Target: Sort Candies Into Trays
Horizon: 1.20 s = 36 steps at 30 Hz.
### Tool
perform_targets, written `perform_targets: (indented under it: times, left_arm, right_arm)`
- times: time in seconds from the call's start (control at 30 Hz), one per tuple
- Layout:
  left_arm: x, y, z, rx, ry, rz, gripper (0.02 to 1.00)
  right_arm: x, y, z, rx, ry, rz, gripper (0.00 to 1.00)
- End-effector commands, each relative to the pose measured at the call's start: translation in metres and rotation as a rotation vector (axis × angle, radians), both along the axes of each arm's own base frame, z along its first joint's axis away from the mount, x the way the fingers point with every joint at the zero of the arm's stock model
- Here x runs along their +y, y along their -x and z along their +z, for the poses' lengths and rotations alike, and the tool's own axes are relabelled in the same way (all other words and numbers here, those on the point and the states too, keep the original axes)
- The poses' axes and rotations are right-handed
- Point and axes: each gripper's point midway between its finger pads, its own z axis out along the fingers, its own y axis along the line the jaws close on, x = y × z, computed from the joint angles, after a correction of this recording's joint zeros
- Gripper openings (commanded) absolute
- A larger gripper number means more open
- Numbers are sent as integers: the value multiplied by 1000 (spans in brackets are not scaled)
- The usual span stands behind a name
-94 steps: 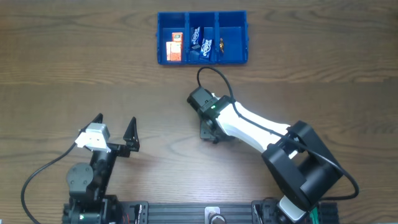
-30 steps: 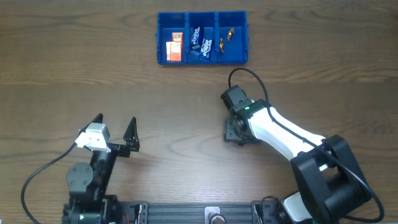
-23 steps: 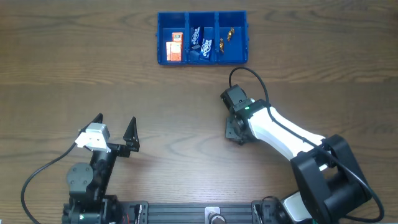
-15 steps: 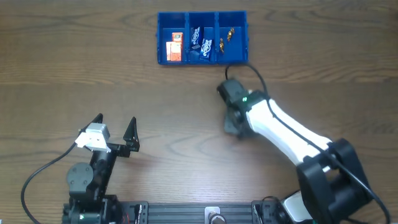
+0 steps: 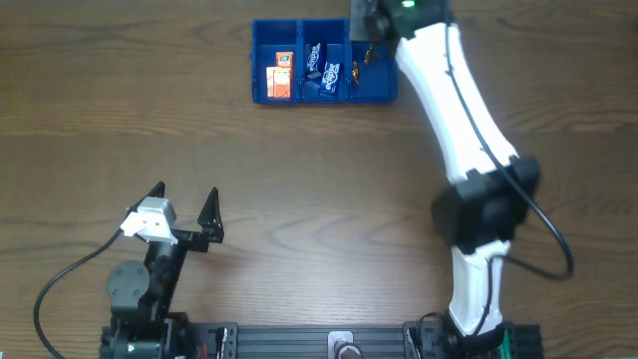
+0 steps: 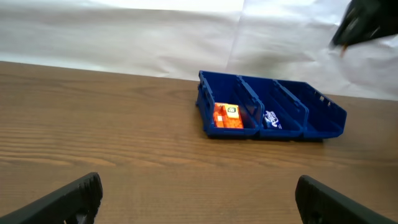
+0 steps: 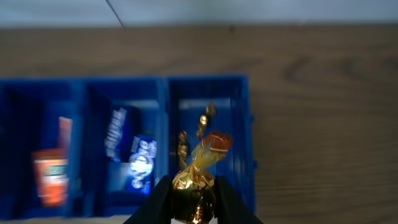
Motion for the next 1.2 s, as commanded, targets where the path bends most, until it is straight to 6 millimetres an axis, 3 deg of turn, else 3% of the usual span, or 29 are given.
perform_targets:
  times: [0.03,0.13,0.17,0.3,0.37,0.43,0.47,0.6,0.67,0.73,0.83,0.93,1.1,1.2]
  left_arm:
    - [-2,1,-16,41,-10,-15,998]
    - [-2,1,-16,42,-10,-15,998]
    - [-2,1,-16,42,-10,-15,998]
    - [-2,1,-16,41,-10,-15,998]
    - [-2,1,-16,42,-10,-15,998]
    - [-2,1,-16,42,-10,-15,998]
    - [-2,1,-16,41,-10,-15,998]
    - [-2,1,-16,42,-10,-15,998]
    - [-2,1,-16,42,-10,-15,998]
    - [-2,1,-16,42,-10,-15,998]
    - [-2,1,-16,41,-10,-15,998]
    - [-2,1,-16,42,-10,-15,998]
    - [-2,1,-16,42,-10,-15,998]
    - [-2,1,-16,41,-10,-15,998]
  right_arm:
    - [-10,-15,-45,62,46,-11,150]
    - [-15,-17,-57,84,53,-20,183]
    - [-18,-17,-57,84,53,-25,248]
    - [-23,-18,-57,85,52,-33,730]
    - [-22,-17,-57,89,47,-29,864]
    - [-27,-10,-52,112,40,-27,906]
    - [-29,-4,-39,108,52,-9,910]
    - [-47,19,49,-28,95,-10,961]
    - [-60,43,100,-114,103,-37,1000]
    - [-70,66,130,-185,108,-41,1000]
    - [-86,109,153,-303,99,-36,1000]
    - [-112,172,147,-353,83,-63,1000]
    - [-160,268,112,-478,-26,-144,998]
    - [-172,294,87,-561,-5,-141,998]
